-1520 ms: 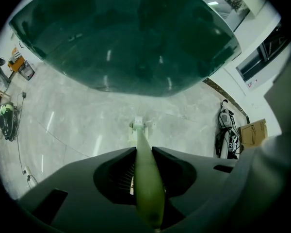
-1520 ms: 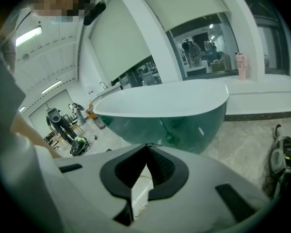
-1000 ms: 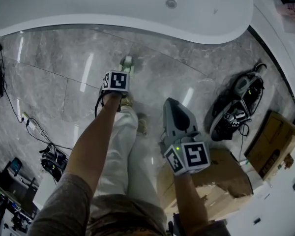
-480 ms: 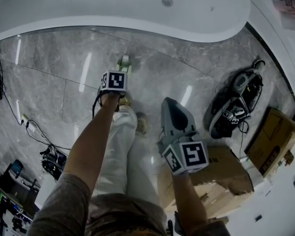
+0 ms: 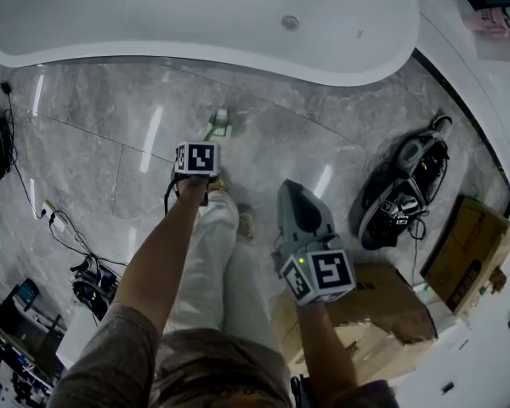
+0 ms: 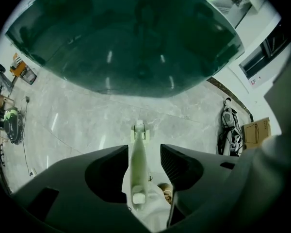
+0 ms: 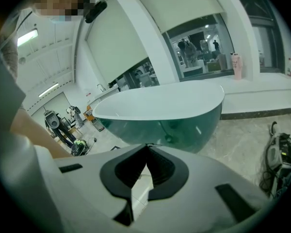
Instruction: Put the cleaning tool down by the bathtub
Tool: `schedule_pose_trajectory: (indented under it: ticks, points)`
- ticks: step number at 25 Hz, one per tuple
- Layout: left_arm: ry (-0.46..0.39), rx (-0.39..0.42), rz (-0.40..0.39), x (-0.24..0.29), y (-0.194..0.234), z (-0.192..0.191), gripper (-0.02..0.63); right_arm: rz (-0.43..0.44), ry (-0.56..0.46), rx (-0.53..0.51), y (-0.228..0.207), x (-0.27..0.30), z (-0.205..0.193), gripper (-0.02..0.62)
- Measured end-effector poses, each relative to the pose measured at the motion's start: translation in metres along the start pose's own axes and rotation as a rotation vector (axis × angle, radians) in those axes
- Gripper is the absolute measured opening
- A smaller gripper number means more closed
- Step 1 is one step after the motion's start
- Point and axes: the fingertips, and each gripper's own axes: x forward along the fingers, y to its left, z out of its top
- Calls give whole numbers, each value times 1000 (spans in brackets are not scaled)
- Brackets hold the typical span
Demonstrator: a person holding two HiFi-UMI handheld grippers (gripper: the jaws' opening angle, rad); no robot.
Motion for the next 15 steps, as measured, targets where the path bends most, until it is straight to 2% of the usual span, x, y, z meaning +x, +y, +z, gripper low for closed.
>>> schedule_pose_trajectory:
  ticks: [6, 8, 12, 15]
  points:
    - [-82, -29, 18, -47, -1, 12, 207, 15, -22, -22, 13, -23, 15, 0]
    - [-101, -42, 8, -64, -6, 14, 167, 18, -33, -26, 17, -32, 21, 0]
    - [-152, -59, -17, -96, -20, 18, 21, 14, -41, -28, 25, -53, 34, 0]
    - [-135, -48, -9, -123, -26, 13, 3, 25, -56, -36, 35, -68, 45, 0]
